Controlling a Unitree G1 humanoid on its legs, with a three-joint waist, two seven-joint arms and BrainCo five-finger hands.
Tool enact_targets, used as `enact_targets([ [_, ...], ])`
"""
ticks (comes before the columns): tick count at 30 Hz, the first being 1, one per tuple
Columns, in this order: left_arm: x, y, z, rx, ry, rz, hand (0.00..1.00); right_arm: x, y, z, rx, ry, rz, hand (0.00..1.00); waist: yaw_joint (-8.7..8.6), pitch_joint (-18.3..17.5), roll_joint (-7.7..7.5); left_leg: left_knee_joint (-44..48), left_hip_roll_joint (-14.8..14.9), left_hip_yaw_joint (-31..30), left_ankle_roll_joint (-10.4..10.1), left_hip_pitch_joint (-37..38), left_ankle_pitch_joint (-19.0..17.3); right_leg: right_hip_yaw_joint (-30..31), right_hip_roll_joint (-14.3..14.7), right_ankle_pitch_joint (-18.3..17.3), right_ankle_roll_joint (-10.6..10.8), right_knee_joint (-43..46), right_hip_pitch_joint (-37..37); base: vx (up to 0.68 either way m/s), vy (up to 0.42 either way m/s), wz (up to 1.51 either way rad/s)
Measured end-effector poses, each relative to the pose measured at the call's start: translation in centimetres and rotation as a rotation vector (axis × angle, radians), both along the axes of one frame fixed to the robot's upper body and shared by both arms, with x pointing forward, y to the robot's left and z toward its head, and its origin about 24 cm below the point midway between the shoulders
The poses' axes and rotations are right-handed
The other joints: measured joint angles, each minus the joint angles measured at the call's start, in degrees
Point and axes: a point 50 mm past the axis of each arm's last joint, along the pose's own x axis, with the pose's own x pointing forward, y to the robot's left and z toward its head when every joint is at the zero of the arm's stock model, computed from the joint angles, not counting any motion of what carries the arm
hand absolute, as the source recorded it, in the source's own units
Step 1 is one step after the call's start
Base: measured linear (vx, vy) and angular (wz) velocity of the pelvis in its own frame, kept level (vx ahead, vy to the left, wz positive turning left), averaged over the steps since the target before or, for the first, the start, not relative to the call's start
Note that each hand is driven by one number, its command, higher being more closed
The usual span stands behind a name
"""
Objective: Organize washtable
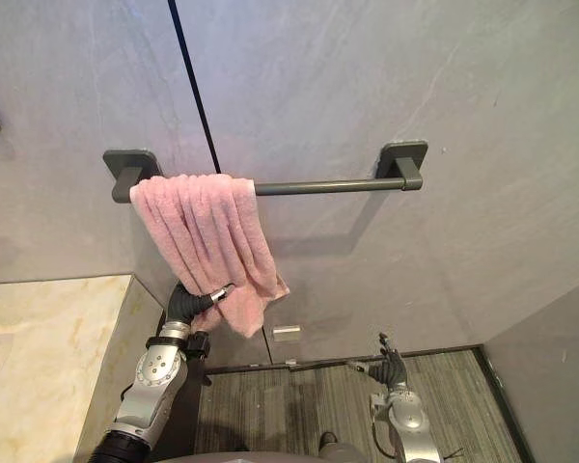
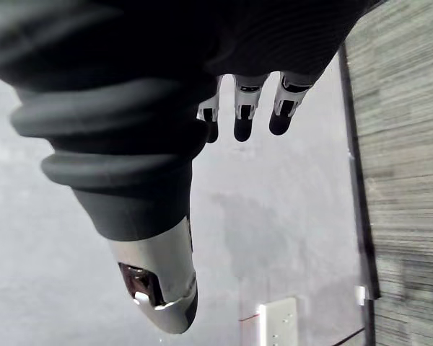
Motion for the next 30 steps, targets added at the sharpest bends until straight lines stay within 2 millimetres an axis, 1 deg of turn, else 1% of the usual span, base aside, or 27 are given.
enact_targets([
  [2, 0.0, 0.1, 0.0, 0.007, -0.001, 0.0, 1.0, 0.8, 0.7, 1.0, -0.001, -0.053, 0.038, 0.0, 0.01, -0.1, -0.13, -0.1, 0.0, 0.1, 0.0, 0.0, 0.0, 0.1, 0.0, 0.2, 0.0, -0.4, 0.0, 0.0, -0.001, -0.02],
  [4, 0.0, 0.3, 0.0, 0.022, -0.002, -0.001, 1.0, 2.0, 1.8, 2.7, 0.008, -0.14, 0.106, 0.0, -0.01, -0.2, -0.17, -0.1, 0.0, 0.1, 0.0, 0.0, 0.0, 0.2, 0.0, 0.2, 0.0, -0.4, 0.0, 0.0, 0.0, 0.0],
  [5, 0.0, 0.3, 0.0, 0.024, -0.002, -0.001, 1.0, 2.2, 2.1, 3.1, 0.01, -0.159, 0.122, 0.0, 0.01, -0.2, -0.21, -0.1, 0.0, 0.1, 0.0, 0.0, 0.0, 0.2, 0.0, 0.2, 0.0, -0.4, 0.0, 0.0, 0.0, 0.0],
  [7, 0.0, 0.5, 0.1, 0.035, -0.003, -0.002, 1.0, 3.1, 3.4, 4.9, 0.019, -0.252, 0.211, 0.0, 0.2, -0.4, -0.48, -0.1, 0.0, 0.1, 0.0, 0.0, 0.0, 0.2, 0.1, 0.4, 0.0, -0.6, 0.0, 0.0, 0.0, 0.0],
  [8, 0.0, 0.5, 0.1, 0.039, -0.004, -0.003, 1.0, 3.3, 3.7, 5.3, 0.019, -0.269, 0.23, 0.0, 0.21, -0.4, -0.53, -0.1, 0.0, 0.1, 0.0, 0.0, 0.0, 0.2, 0.1, 0.5, 0.0, -0.9, 0.0, 0.0, 0.0, 0.0],
  [10, 0.0, 0.5, 0.1, 0.042, -0.008, -0.005, 1.0, 4.4, 5.1, 7.0, 0.019, -0.349, 0.33, 0.0, 0.43, -0.5, -0.69, -0.1, 0.0, 0.5, 0.0, -0.2, 0.0, 0.6, 0.0, 0.9, 0.0, -1.4, 0.1, -0.01, -0.002, -0.08],
  [11, 0.0, 0.5, 0.1, 0.042, -0.009, -0.006, 1.0, 4.6, 5.4, 7.4, 0.019, -0.365, 0.352, 0.0, 0.45, -0.5, -0.69, -0.1, 0.0, 0.5, 0.0, -0.2, 0.0, 0.7, 0.0, 0.9, 0.0, -1.4, 0.1, 0.0, 0.001, -0.06],
  [13, -0.1, 0.2, 0.1, 0.041, -0.008, -0.02, 1.0, 5.7, 7.0, 9.0, 0.021, -0.428, 0.467, 0.0, 0.61, -0.5, -0.7, 0.0, 0.0, 0.5, 0.0, -0.2, 0.0, 0.8, 0.0, 0.9, 0.0, -1.2, 0.1, 0.0, 0.0, 0.0],
  [16, -0.1, -0.1, 0.0, 0.038, -0.009, -0.032, 1.0, 6.3, 8.0, 9.9, 0.025, -0.461, 0.539, 0.0, 0.97, -0.5, -0.68, 0.0, 0.0, 0.5, 0.0, -0.3, 0.0, 0.8, 0.0, 0.9, 0.0, -1.2, 0.1, 0.0, 0.0, 0.0],
  [18, -0.1, -0.4, 0.0, 0.035, -0.01, -0.039, 1.0, 6.9, 8.8, 10.6, 0.035, -0.48, 0.595, 0.0, 1.63, -0.6, -0.62, 0.0, 0.0, 0.3, 0.0, -0.4, 0.0, 0.7, 0.1, 0.9, 0.0, -1.2, 0.1, -0.01, -0.005, 0.02],
  [20, -0.1, -0.4, 0.0, 0.034, -0.011, -0.039, 1.0, 7.2, 9.4, 11.0, 0.03, -0.494, 0.63, 0.0, 1.94, -0.6, -0.59, 0.1, 0.0, 0.0, 0.0, -1.1, 0.0, 0.4, 0.0, 0.9, 0.0, -1.1, 0.0, -0.03, -0.011, 0.08],
  [24, -0.1, -0.5, 0.1, 0.024, -0.015, -0.044, 1.0, 7.7, 10.6, 11.8, 0.037, -0.524, 0.678, 0.0, 2.06, -0.6, -0.56, 0.1, 0.0, -0.7, 0.0, -1.4, 0.0, -0.1, 0.0, 0.8, -0.1, -1.1, 0.0, -0.02, -0.01, 0.1],
  [25, -0.1, -0.8, 0.1, 0.018, -0.016, -0.054, 1.0, 8.0, 11.0, 12.1, 0.04, -0.539, 0.691, 1.0, 2.06, -0.6, -0.55, 0.1, 0.0, -1.2, 0.0, -1.7, 0.1, -0.4, 0.0, 0.7, -0.1, -1.1, 0.0, -0.01, -0.011, 0.12],
  [30, 0.0, -1.5, 0.2, -0.008, -0.021, -0.055, 1.0, 8.8, 12.4, 12.9, 0.058, -0.57, 0.703, 1.0, 2.24, -0.6, -0.54, 0.1, 0.1, -2.7, -0.1, -2.2, 0.2, -1.7, 0.1, -0.2, -0.1, -0.2, -0.2, 0.0, -0.021, 0.17],
])
